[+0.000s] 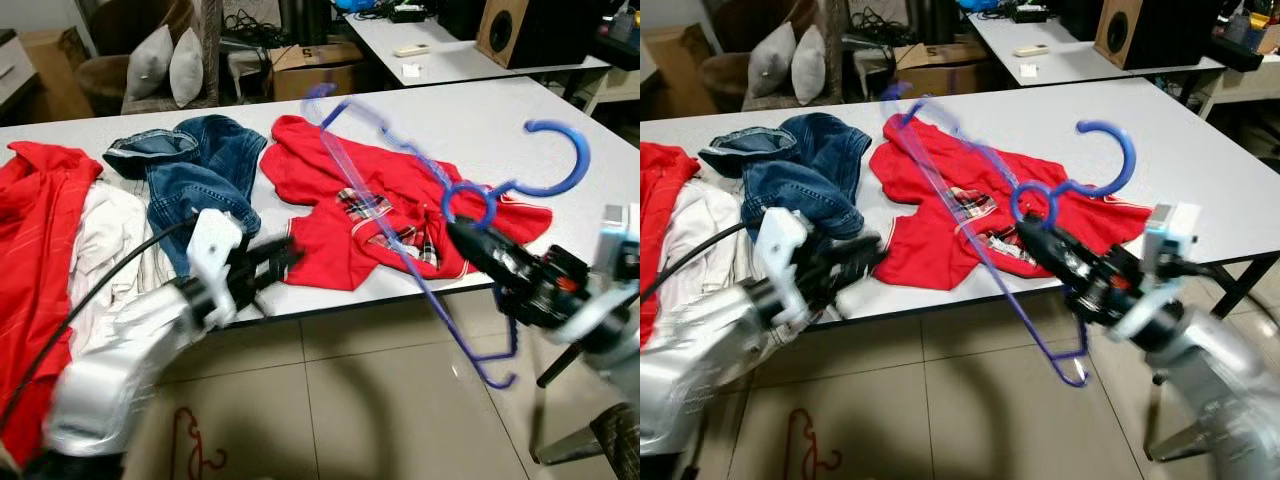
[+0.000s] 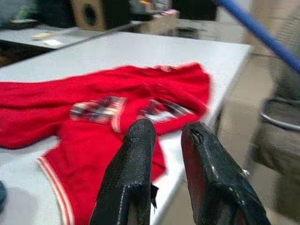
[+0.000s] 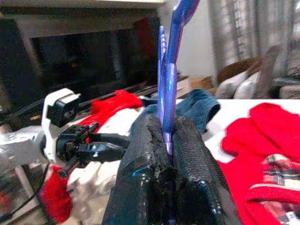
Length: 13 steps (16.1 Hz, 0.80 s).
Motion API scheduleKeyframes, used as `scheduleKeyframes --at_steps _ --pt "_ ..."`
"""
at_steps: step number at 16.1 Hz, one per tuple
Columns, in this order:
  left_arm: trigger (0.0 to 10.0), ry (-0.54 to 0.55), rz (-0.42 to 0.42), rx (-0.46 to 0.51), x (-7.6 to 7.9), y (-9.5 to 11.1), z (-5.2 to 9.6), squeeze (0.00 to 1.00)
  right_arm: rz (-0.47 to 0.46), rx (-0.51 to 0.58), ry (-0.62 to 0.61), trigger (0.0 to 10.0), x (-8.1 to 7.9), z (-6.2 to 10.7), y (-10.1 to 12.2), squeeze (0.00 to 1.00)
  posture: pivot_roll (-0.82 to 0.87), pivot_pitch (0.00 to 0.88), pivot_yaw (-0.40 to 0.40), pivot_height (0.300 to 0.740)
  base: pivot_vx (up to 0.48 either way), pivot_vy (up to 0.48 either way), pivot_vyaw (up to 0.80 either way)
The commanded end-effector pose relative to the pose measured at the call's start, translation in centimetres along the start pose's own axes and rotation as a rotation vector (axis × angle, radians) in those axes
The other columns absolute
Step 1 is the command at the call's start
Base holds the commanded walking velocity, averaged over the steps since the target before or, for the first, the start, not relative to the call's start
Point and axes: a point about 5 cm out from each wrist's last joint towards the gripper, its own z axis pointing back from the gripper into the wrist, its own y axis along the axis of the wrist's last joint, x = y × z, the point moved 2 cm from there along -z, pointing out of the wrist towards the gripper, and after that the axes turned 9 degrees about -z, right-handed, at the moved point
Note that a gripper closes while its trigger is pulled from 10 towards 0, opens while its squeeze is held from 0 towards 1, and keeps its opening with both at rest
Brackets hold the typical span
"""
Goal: Hang hanger
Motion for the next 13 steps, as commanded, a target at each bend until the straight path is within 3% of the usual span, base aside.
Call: scheduleKeyframes --at_steps 1,3,5,9,11,13 --pt "10.0 -0.07 0.002 -0.01 0.5 0.1 0.6 0.0 -0.015 0.012 0.049 10.0 0.0 0.4 1.0 0.0 -0.05 0.011 0.032 0.74 0.0 0.0 0.0" --pt "10.0 -0.051 0.01 -0.022 0.4 0.1 1.4 0.0 -0.087 -0.007 0.167 10.0 -0.3 1.0 2.1 0.0 -0.03 0.016 0.015 0.74 0.0 0.0 0.0" --pt "10.0 -0.042 0.028 -0.017 0.7 0.0 1.5 0.0 -0.123 -0.011 0.202 10.0 -0.3 1.6 2.5 0.0 -0.03 0.019 0.014 0.74 0.0 0.0 0.0" --pt "10.0 0.141 0.015 -0.107 -0.5 -1.7 1.0 0.0 -0.065 -0.062 0.094 10.0 0.3 1.8 1.8 0.0 -0.02 0.017 0.02 0.74 0.0 0.0 0.0" --pt "10.0 0.312 0.061 -0.081 -0.6 -2.4 -0.1 0.0 0.092 -0.078 -0.268 10.0 1.3 1.6 -0.8 0.0 -0.03 0.016 0.028 0.74 0.0 0.0 0.0" --pt "10.0 0.378 0.095 -0.089 -0.1 -3.2 -0.8 0.0 0.141 -0.092 -0.509 10.0 2.0 3.0 -2.5 0.0 -0.05 0.016 0.052 0.74 0.0 0.0 0.0"
